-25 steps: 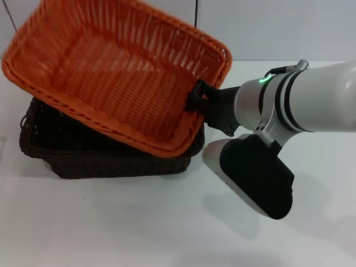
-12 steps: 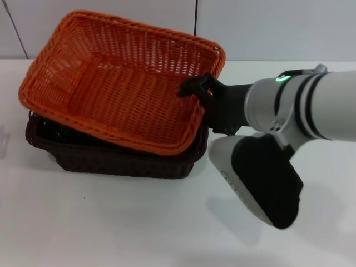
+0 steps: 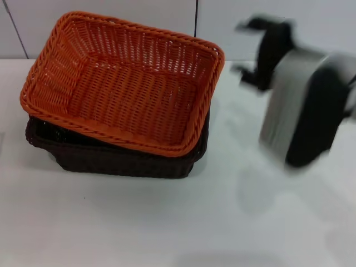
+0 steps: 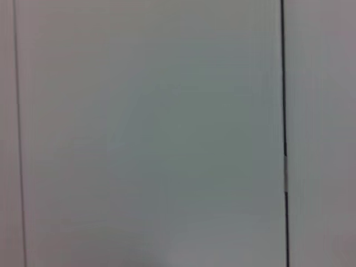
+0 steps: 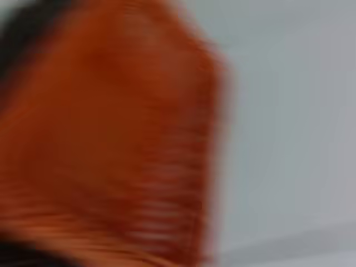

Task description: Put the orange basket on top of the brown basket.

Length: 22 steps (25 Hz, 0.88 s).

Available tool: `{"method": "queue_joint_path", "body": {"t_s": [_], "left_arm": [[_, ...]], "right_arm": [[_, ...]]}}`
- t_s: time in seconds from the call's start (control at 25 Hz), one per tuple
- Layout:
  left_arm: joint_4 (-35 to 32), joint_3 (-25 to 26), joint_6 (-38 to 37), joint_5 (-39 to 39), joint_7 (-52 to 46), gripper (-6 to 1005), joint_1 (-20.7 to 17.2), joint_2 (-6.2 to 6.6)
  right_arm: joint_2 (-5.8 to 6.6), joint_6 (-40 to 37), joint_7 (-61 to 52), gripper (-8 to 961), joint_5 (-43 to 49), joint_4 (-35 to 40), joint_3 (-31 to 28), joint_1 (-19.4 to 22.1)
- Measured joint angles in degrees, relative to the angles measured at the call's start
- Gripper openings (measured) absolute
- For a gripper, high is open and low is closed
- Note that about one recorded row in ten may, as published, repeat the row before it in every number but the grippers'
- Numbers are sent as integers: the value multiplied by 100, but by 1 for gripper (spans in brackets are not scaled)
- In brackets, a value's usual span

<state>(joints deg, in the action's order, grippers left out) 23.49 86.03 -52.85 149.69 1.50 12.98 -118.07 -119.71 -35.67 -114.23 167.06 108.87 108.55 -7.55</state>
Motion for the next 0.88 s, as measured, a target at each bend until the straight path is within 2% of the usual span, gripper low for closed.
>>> {"method": "queue_joint_path", "body": {"t_s": [0.2,0.32,0.4,0.52,0.6,0.72,0.88], "left_arm": [[-26,100,-171,0,7,802,14,-6],[-28,143,-264,-1,7,802,7,-6],[-35,203,-381,-2,-14,802,-25,-11],[-37,212,-414,-6,-37,802,-42,-14],[-37,212,-414,-6,-37,802,-42,-14],[-54,212,-561,-13,-43,802,-66,-19],[-56,212,-568,-13,-46,802,-68,-14]], "right_arm": [[-5,2387,-3342,672,-99,-1074,-1225,529],[17,3874,-4493,672,-993,-2105,-1843,838],[47,4974,-4722,672,-2106,-2897,-2034,990],[52,6600,-4697,672,-3193,-4116,-1940,1057],[40,7852,-4763,672,-3387,-5018,-1621,985],[39,9219,-4933,672,-3384,-6015,-1057,817],[33,9765,-4936,672,-3383,-6386,-712,730]]}}
